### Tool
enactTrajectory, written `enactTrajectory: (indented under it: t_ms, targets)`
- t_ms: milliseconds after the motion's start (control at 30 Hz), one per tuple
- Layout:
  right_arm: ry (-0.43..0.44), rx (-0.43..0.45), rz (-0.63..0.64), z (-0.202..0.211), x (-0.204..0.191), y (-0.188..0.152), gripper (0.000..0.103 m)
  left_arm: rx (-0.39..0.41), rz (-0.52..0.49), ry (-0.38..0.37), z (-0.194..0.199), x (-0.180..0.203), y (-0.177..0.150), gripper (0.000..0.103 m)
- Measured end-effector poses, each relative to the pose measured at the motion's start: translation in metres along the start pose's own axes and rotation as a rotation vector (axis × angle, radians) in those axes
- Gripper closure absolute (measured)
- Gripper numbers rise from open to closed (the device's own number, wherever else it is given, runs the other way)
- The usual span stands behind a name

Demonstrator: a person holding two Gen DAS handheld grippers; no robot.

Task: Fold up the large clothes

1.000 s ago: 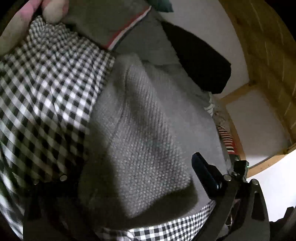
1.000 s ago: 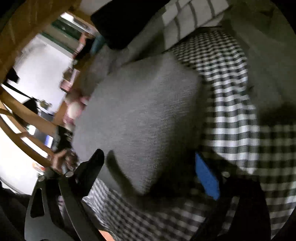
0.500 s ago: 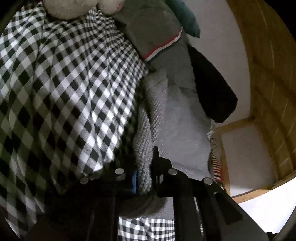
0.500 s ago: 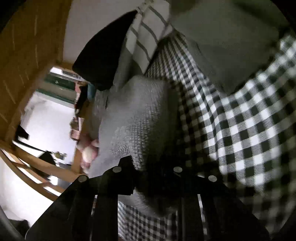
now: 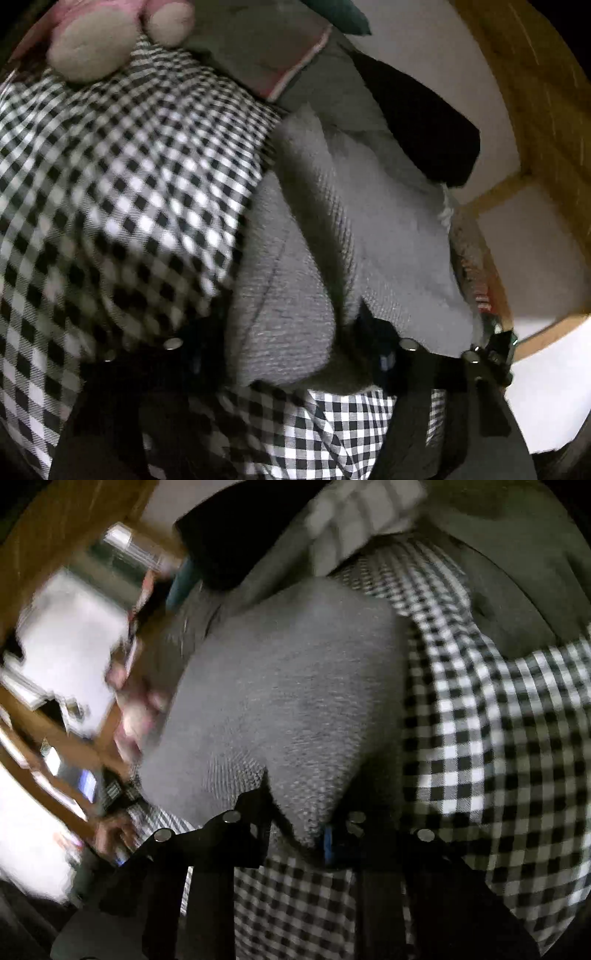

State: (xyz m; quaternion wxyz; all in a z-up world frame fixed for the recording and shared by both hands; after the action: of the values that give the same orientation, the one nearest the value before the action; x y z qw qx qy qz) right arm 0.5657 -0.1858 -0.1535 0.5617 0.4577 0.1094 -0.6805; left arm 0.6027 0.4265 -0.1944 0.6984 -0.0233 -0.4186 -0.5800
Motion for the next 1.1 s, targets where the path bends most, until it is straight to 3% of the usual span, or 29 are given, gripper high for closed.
enactTrajectory:
  t_ms: [100,233,267,333,367,400,467,533,600,667,767,967,1100]
  targets:
    - [0.040,0.040,-0.100,0.010,0.024,-0.001,0.087,0.017,0.041,-0.018,0.012,-0.017,-0.002,0.055]
    - [0.062,0.041,-0.152,0.009,0.034,-0.005,0.085,0.043,0.065,-0.020,0.030,-0.028,-0.009,0.057]
    - [0.049,0.032,-0.137,0.008,0.032,-0.007,0.076,0.038,0.058,-0.010,0.031,-0.025,-0.009,0.052]
    - [-0.013,0.005,-0.055,0.012,0.012,-0.007,0.043,0.024,0.015,0.010,0.029,-0.005,-0.007,0.030]
    - [-0.048,0.004,-0.008,0.014,-0.001,-0.003,0.013,0.037,-0.039,0.038,0.036,0.011,-0.005,0.010]
    - [-0.081,0.018,0.030,0.019,-0.010,0.001,0.003,0.058,-0.084,0.044,0.041,0.028,-0.003,0.006]
    - [-0.191,0.105,0.177,0.037,-0.034,0.008,0.003,0.108,-0.154,0.089,0.054,0.059,-0.004,0.006]
    - [-0.269,0.137,0.300,0.043,-0.056,0.008,0.003,0.145,-0.149,0.091,0.064,0.077,-0.010,0.006]
    - [-0.283,0.152,0.334,0.046,-0.066,0.007,0.003,0.212,-0.075,0.065,0.076,0.086,-0.022,0.006]
    - [-0.245,0.140,0.327,0.043,-0.075,-0.002,0.003,0.266,0.032,-0.031,0.084,0.089,-0.039,0.006]
    - [-0.194,0.125,0.312,0.035,-0.084,-0.013,0.003,0.322,0.261,-0.119,0.083,0.085,-0.078,0.006]
    - [-0.024,0.073,0.200,0.007,-0.099,-0.061,0.003,0.250,0.617,-0.299,0.026,0.073,-0.121,0.006]
    - [0.019,0.030,0.144,-0.007,-0.099,-0.088,0.003,0.334,0.820,-0.357,0.009,0.067,-0.112,0.006]
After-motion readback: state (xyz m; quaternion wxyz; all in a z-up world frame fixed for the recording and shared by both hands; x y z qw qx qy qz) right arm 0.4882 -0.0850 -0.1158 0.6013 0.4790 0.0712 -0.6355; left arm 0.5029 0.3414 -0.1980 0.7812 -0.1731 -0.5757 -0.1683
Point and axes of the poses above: each gripper's, at about its wrist camera, not at the fingertips, and z roughly against the way its jaws point, x to its right, y to its top, the point moved 6 cm from there along -z, roughly the way its jaws point, and after that the axes turned 4 degrees about -z, right-handed, at the moved point
